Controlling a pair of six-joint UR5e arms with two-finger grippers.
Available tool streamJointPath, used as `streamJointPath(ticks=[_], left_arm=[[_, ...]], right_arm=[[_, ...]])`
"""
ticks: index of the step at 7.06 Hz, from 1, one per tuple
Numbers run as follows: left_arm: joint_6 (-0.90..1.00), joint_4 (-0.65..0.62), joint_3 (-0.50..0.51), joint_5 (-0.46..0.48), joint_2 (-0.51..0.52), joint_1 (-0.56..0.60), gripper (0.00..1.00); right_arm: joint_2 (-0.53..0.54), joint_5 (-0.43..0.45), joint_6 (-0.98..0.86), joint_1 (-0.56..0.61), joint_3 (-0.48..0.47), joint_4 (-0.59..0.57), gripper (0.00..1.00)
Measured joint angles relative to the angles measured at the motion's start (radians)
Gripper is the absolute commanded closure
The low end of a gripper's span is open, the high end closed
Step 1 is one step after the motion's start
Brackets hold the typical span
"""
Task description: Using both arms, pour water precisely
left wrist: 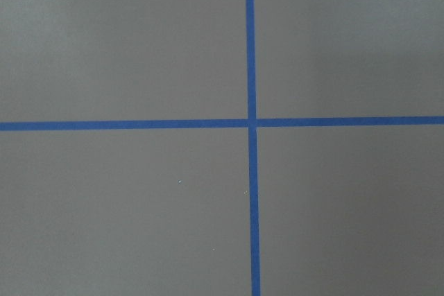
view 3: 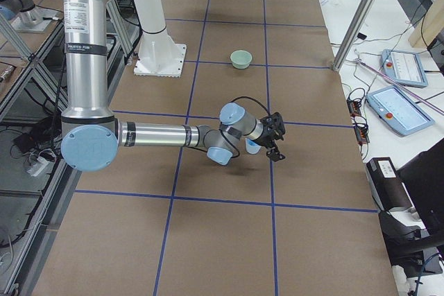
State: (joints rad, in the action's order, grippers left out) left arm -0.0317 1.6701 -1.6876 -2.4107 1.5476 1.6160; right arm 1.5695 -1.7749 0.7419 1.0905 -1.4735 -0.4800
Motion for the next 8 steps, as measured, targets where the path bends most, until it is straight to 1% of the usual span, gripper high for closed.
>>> streamJointPath(ticks=[2,3,4,5,6,7,8], left_arm=[[-0.001,0.000,-0.091,0.000,0.026,-0.017,0.00],[0.000,0.000,-0.114,0.003,0.058,-0.050,0.00],[0.000,0.000,-0.123,0.006,0.098,-0.093,0.00],[-0.014,-0.001,-0.125,0.008,0.140,-0.140,0.00],[-0.079,-0.001,-0.122,0.008,0.184,-0.189,0.00],[-0.228,-0.001,-0.118,0.010,0.238,-0.253,0.00],[-0.367,0.000,-0.114,0.022,0.284,-0.318,0.00]], right_arm=[[-0.048,-0.247,-0.163,0.167,0.000,-0.224,0.00],[-0.067,-0.338,-0.290,0.240,0.000,-0.339,0.00],[-0.083,-0.406,-0.427,0.305,-0.001,-0.453,0.00],[-0.091,-0.453,-0.544,0.357,-0.002,-0.551,0.00],[-0.097,-0.511,-0.629,0.408,-0.002,-0.649,0.00],[-0.107,-0.590,-0.672,0.471,-0.002,-0.758,0.00],[-0.108,-0.611,-0.708,0.515,-0.002,-0.842,0.00]])
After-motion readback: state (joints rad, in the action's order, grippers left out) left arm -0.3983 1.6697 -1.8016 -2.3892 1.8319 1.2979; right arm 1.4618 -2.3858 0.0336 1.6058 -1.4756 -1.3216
